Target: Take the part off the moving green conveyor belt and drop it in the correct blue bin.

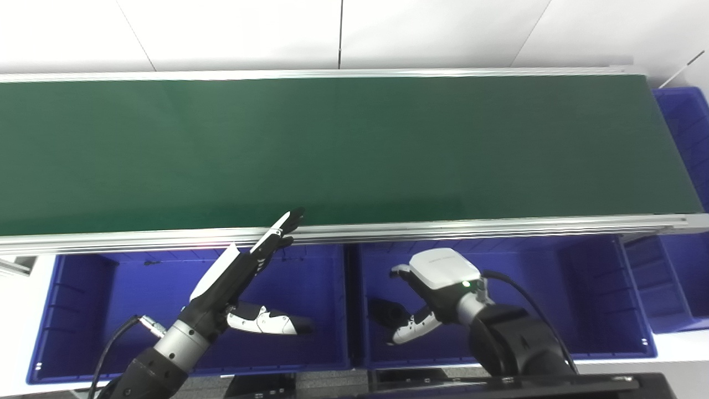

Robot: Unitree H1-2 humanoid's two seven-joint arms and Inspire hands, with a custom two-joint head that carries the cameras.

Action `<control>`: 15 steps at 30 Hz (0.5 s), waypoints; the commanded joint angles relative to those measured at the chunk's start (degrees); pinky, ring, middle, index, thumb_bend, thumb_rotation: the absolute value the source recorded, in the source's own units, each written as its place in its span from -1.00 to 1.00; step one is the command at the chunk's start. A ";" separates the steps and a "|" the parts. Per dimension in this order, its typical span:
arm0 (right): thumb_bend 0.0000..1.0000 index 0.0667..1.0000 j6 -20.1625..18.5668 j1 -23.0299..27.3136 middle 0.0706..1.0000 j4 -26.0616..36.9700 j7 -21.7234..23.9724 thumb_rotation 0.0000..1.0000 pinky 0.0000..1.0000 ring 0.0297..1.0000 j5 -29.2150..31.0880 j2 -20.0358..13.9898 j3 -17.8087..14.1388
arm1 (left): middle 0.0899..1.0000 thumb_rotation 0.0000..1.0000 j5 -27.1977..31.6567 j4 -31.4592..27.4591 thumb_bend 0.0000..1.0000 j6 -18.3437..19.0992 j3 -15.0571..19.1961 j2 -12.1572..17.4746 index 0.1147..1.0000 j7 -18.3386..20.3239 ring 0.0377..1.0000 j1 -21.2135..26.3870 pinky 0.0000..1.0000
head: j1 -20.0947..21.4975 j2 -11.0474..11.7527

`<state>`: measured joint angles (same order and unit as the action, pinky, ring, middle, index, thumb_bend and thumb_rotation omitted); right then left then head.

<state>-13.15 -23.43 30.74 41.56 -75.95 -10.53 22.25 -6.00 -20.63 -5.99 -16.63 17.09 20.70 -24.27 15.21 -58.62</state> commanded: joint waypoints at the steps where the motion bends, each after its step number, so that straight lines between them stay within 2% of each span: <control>1: 0.41 0.63 1.74 -4.56 0.67 4.31 -11.32 0.57 0.91 0.74 6.04 2.17 -2.47 | 1.00 -0.23 1.06 -1.79 0.73 -0.58 0.46 0.66 1.00 -0.20 1.00 -0.62 0.90 | -0.44 0.02; 2: 0.36 0.60 2.36 -6.31 0.62 5.12 -14.49 0.39 0.82 0.68 8.96 2.96 -3.27 | 1.00 -0.22 1.04 -1.83 0.72 -0.64 0.49 0.76 1.00 -0.18 1.00 -0.68 0.89 | -0.44 0.02; 3: 0.34 0.58 2.55 -8.60 0.59 6.22 -16.88 0.30 0.78 0.64 14.08 4.34 -4.47 | 1.00 -0.21 1.01 -1.68 0.72 -0.95 0.48 0.90 1.00 -0.12 1.00 -0.70 0.88 | -0.93 0.10; 4: 0.34 0.60 2.66 -10.12 0.59 6.90 -18.51 0.24 0.62 0.62 17.68 5.22 -5.25 | 1.00 -0.20 0.99 -1.56 0.72 -1.17 0.48 0.98 1.00 -0.09 1.00 -0.71 0.87 | -0.93 0.10; 7: 0.36 0.68 6.24 -14.83 0.66 7.42 -23.22 0.18 0.34 0.56 33.84 6.50 -7.32 | 1.00 -0.21 0.76 -1.38 0.71 -1.44 0.38 1.19 1.00 0.07 1.00 -0.68 0.86 | -2.28 0.28; 9: 0.38 0.72 9.23 -16.49 0.69 6.47 -25.49 0.17 0.33 0.56 41.02 6.32 -7.64 | 1.00 -0.22 0.61 -1.55 0.70 -1.20 0.36 1.22 1.00 0.10 1.00 -0.76 0.86 | -2.97 0.49; 10: 0.39 0.75 10.22 -16.90 0.72 5.97 -26.11 0.16 0.39 0.61 43.36 6.13 -7.62 | 1.00 -0.23 0.51 -1.61 0.70 -1.14 0.35 1.20 1.00 0.06 1.00 -0.82 0.86 | -3.46 0.60; 15: 0.49 0.90 13.53 -16.41 0.82 2.72 -27.72 0.25 0.52 0.71 50.97 4.62 -7.29 | 1.00 -0.28 0.54 -1.37 0.68 -1.02 0.19 0.98 1.00 -0.02 1.00 -0.96 0.88 | -5.29 1.39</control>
<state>-3.46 -40.06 33.29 15.18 -27.72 -5.30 14.90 -6.04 -20.52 -5.97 -16.66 17.59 20.89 -24.95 9.94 -57.22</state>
